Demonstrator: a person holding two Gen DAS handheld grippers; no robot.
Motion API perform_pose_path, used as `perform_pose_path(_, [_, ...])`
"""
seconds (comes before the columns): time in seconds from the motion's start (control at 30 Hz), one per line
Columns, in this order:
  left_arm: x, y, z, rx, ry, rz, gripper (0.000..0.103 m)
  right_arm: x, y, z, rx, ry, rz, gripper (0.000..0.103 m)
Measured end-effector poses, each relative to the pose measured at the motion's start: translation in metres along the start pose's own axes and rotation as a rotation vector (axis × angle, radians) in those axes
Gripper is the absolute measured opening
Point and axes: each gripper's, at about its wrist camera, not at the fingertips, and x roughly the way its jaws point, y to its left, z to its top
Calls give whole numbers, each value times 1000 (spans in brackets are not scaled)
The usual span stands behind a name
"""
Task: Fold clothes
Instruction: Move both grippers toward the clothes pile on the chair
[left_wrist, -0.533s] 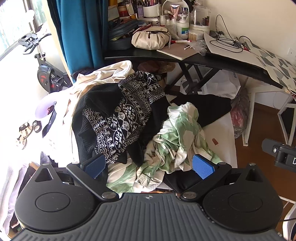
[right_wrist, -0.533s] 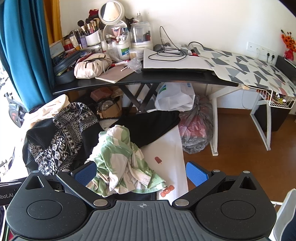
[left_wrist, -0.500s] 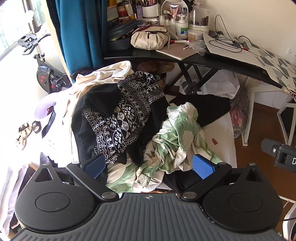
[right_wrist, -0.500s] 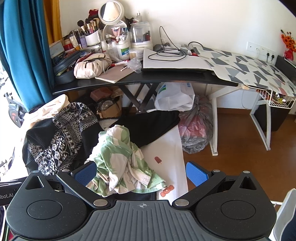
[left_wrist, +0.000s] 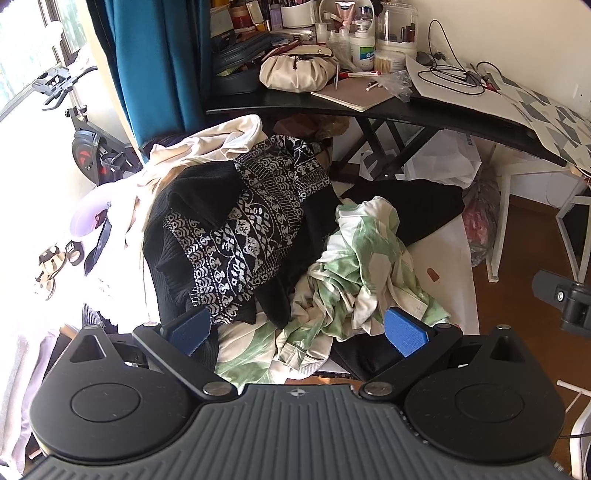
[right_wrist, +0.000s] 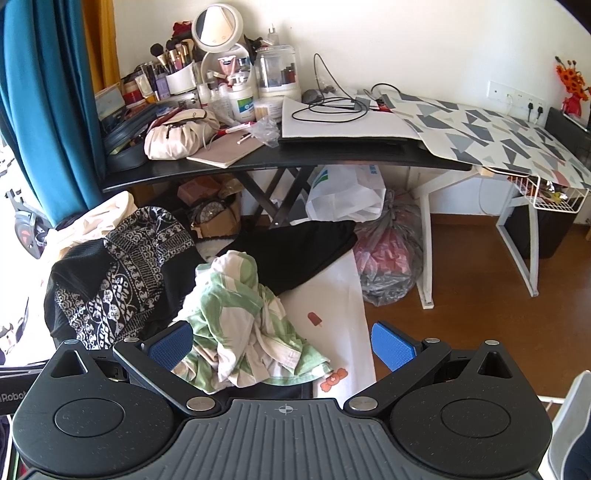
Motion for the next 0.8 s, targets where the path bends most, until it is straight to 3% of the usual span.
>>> perform_pose_path(0.33, [7, 22, 5, -53, -15, 2, 102, 2, 7, 3, -27, -25, -46, 102])
perform_pose_path(0.67, [9, 52, 11, 27, -167, 55, 102, 24, -1, 4, -7, -5, -80, 102])
perform_pose_path(0.8, [22, 73, 10, -39, -136, 72, 102, 32, 2, 1, 14, -6, -74, 102])
